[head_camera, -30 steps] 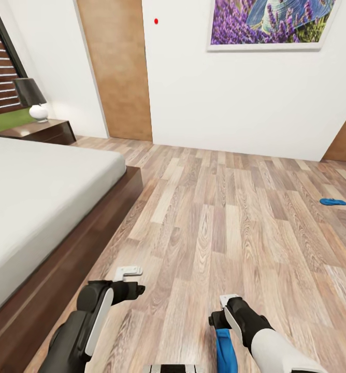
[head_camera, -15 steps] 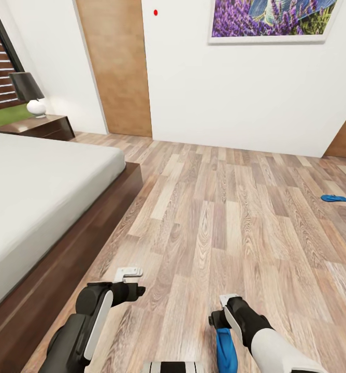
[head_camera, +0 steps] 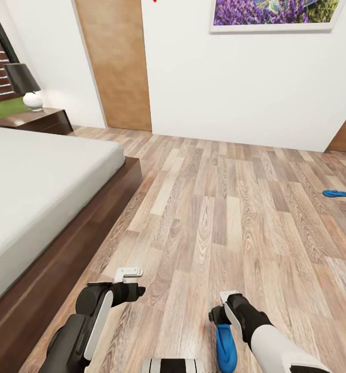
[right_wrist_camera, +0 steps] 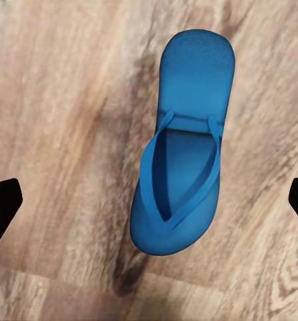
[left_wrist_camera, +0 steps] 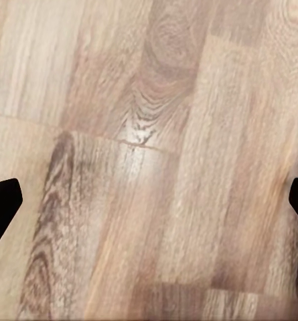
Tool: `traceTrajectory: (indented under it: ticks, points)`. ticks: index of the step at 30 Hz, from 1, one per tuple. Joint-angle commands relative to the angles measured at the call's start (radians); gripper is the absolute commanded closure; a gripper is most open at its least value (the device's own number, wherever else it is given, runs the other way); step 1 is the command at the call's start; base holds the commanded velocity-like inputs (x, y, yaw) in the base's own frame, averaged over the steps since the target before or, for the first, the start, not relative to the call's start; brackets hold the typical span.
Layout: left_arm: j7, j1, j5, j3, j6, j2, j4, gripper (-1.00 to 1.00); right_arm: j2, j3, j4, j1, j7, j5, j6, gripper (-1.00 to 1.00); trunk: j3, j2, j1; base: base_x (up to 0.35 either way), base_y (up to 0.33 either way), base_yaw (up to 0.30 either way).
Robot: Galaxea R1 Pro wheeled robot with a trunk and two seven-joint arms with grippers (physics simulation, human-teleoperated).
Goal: In the bedroom, move the book from the bed onto either nightstand, and place the two sandals side by side next to the bed.
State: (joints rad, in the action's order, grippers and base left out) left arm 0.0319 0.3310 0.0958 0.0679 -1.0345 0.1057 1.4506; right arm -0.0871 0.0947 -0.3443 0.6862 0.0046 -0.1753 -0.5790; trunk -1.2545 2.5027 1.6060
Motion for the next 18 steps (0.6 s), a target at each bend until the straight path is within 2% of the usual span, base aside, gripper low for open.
traceTrajectory:
  ticks: [1,14,18]
  points:
    - [0.003,0.0,0.007,0.0,-0.004,0.0,0.001,-1.0,-0.001,0.009,-0.001,0.001,0.001,-0.008,-0.004,-1.0,-0.001,0.0,0.0,0.0,0.0,0.0]
    - [0.003,0.0,0.007,0.0,-0.004,0.0,0.0,-1.0,-0.002,0.012,-0.002,0.008,-0.001,-0.007,-0.005,-1.0,-0.001,0.0,0.0,0.0,0.0,0.0]
    - [0.003,0.0,0.007,0.0,-0.004,0.0,-0.001,-1.0,-0.001,0.012,-0.001,0.014,-0.001,-0.007,-0.005,-1.0,-0.016,0.001,0.002,0.0,0.0,0.0]
